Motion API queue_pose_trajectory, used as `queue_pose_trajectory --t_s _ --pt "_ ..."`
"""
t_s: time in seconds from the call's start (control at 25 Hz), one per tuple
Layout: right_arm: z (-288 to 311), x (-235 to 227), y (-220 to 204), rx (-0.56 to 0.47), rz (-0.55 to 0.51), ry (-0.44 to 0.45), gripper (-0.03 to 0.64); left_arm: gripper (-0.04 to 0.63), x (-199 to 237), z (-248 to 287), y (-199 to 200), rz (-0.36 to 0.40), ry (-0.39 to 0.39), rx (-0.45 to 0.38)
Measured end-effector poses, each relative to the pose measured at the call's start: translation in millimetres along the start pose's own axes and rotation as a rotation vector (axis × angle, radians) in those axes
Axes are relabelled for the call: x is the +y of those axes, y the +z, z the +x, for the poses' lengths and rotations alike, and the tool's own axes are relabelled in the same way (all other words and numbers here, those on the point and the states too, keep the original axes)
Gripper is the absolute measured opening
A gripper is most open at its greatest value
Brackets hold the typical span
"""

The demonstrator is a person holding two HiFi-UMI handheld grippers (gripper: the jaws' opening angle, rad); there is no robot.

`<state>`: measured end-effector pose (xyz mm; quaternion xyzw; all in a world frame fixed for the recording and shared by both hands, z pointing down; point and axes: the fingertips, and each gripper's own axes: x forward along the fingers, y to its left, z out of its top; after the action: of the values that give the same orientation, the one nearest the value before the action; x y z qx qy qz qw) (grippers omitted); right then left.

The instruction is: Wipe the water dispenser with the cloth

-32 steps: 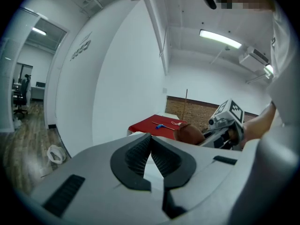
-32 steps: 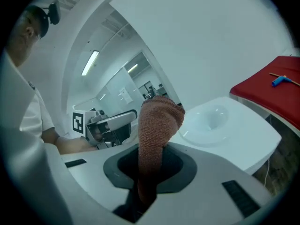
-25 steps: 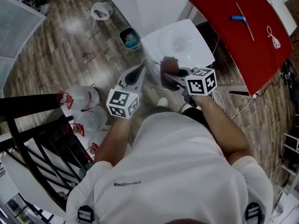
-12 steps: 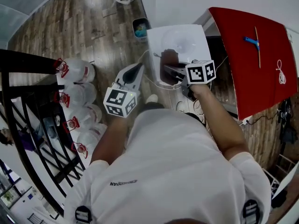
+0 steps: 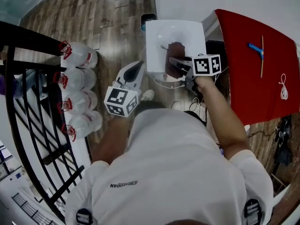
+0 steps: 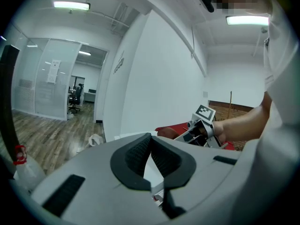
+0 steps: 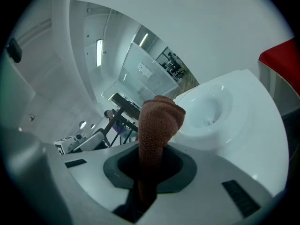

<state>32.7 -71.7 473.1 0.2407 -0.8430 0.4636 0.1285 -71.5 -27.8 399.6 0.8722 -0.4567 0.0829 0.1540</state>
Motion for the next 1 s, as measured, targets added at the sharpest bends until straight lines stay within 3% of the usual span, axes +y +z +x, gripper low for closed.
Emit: queue_pose_trajectory --t_s 0.48,0.68,1.0 --pt "-65.8 -41.2 -4.7 -0.030 0.034 -0.023 0.054 -0.008 -51.9 -7.6 -13.3 -0.015 0.084 -0.019" --pt "-91.5 -62.1 -5.1 -0.054 0.058 -0.043 0.054 -0.008 -69.4 -7.5 -23.2 -0.028 0.087 0.011" --pt "-128.1 -96.8 -6.5 -0.106 0.083 -0.078 0.054 -0.008 -88.7 -26.5 -31.0 -0.001 0.122 0.010"
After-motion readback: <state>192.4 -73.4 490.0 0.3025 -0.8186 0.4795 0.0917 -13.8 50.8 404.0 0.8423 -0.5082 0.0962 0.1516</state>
